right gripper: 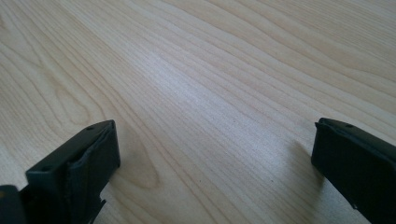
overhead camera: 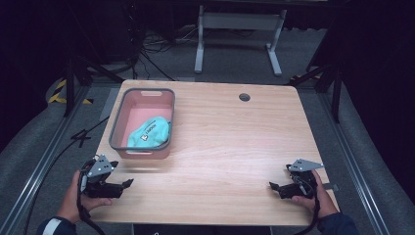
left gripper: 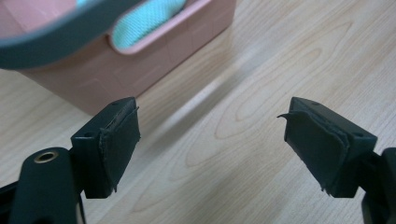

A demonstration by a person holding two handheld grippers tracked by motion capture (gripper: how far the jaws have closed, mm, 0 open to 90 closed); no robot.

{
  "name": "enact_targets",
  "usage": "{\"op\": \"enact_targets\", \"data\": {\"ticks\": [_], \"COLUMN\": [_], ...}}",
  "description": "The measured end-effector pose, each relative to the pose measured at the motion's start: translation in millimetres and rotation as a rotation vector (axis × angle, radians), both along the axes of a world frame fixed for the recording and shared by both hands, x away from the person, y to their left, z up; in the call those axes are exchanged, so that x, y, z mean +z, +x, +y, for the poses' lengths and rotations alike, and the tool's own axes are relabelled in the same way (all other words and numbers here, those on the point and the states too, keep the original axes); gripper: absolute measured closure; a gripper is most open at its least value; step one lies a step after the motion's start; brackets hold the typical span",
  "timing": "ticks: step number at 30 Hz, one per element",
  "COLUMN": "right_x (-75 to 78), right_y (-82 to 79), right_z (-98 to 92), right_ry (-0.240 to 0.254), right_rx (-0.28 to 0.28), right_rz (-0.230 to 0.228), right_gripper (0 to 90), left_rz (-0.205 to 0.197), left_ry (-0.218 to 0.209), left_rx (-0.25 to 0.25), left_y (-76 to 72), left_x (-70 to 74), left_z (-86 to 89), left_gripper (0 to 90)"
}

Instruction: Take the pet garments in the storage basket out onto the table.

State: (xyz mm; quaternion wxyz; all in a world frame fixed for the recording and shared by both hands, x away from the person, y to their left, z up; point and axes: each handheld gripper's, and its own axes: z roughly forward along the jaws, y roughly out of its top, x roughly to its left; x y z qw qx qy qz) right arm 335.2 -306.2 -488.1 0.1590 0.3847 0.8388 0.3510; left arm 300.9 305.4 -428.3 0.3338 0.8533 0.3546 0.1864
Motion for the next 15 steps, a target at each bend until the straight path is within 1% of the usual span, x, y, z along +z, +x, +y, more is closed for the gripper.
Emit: {"op": "enact_targets", "data": {"ticks": [1,2,3,4,6,8,10,11,13,14,15], "right_x": [0.0,0.0,0.0,0.0,0.0,0.0,0.0,0.0,0.0,0.0,0.0], "right_y": [0.0,0.0,0.0,0.0,0.0,0.0,0.0,0.0,0.0,0.0,-0.1], "right_z": [0.0,0.0,0.0,0.0,0.0,0.0,0.0,0.0,0.0,-0.1,-0.2], "right_ry": [0.0,0.0,0.0,0.0,0.0,0.0,0.0,0.0,0.0,-0.001,-0.001], "right_rx": [0.0,0.0,0.0,0.0,0.0,0.0,0.0,0.0,0.0,0.001,0.001], "right_rz": [0.0,0.0,0.0,0.0,0.0,0.0,0.0,0.0,0.0,-0.001,0.0], "right_gripper": [1.3,1.3,1.3,1.3,1.3,1.3,1.3,1.3,1.3,1.3,1.3], "left_rz": [-0.012,-0.012,-0.018,-0.028,-0.03,-0.042,-0.044,-0.045,-0.05,-0.051,-0.057], "left_ry": [0.01,0.01,-0.004,0.006,-0.008,-0.001,0.004,0.017,0.013,0.025,0.027], "left_rx": [0.004,0.004,0.009,0.001,-0.001,-0.004,-0.016,-0.02,-0.028,-0.031,-0.034], "left_y": [0.1,0.1,-0.4,-0.1,0.1,1.3,3.4,4.7,6.9,7.8,8.9], "left_x": [6.0,6.0,9.4,14.7,21.2,26.9,32.1,35.1,40.2,43.4,45.7], "left_z": [1.4,1.4,1.4,3.3,3.9,3.0,0.9,-0.4,-3.5,-4.8,-6.6], "left_gripper": [18.5,18.4,18.4,18.4,18.1,17.7,17.4,17.4,17.4,17.4,17.4]}}
